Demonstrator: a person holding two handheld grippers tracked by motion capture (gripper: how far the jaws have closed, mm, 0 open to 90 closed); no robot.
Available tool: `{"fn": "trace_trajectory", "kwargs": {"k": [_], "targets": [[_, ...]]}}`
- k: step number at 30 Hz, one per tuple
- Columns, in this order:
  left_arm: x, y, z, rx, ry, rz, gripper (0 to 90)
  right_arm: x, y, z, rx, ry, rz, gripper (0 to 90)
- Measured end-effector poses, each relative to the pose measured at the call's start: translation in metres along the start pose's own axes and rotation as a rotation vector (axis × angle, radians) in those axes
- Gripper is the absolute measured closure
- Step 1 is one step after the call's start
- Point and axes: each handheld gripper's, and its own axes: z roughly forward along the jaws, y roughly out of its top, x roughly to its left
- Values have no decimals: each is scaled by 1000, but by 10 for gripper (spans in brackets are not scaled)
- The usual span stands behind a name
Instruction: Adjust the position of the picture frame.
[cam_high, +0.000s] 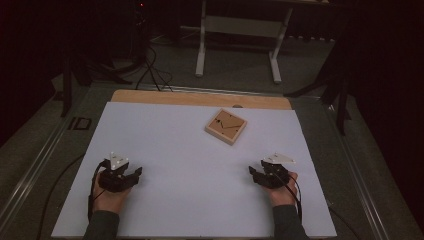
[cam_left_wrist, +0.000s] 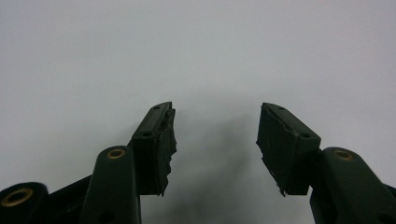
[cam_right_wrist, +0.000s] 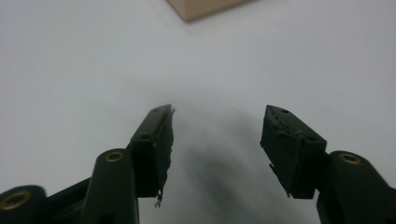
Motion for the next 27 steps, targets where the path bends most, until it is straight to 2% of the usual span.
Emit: {"fn": "trace_trajectory", "kwargs": {"k": [5, 9, 10, 11, 12, 15, 16, 18, 20, 24, 27], "targets": [[0, -1, -13, -37, -15, 23, 466, 6, 3, -5, -28, -4, -20, 468], [5, -3, -16, -44, -18, 6, 464, 11, 12, -14, -103, -13, -29, 518], [7, -4, -17, -45, -21, -11, 464, 12, 14, -15, -117, -15, -34, 541], [7, -4, -17, -45, -21, -11, 464, 12, 14, -15, -117, -15, -34, 541], [9, -5, -19, -46, -28, -29, 463, 13, 18, -17, -136, -16, -48, 581], [9, -6, -21, -50, -25, -30, 463, 15, 22, -19, -153, -19, -62, 619], [8, -6, -22, -49, -24, -22, 464, 15, 26, -21, -171, -14, -65, 681], [7, -5, -21, -44, -21, -11, 463, 15, 28, -22, -173, -15, -63, 707], [6, -5, -21, -41, -24, 2, 463, 14, 37, -20, -183, -12, -70, 800], [4, -5, -23, -46, -28, 9, 461, 15, 49, -17, -188, -7, -88, 887], [4, -5, -25, -51, -29, 6, 456, 16, 58, -12, -188, -3, -103, 895]]}}
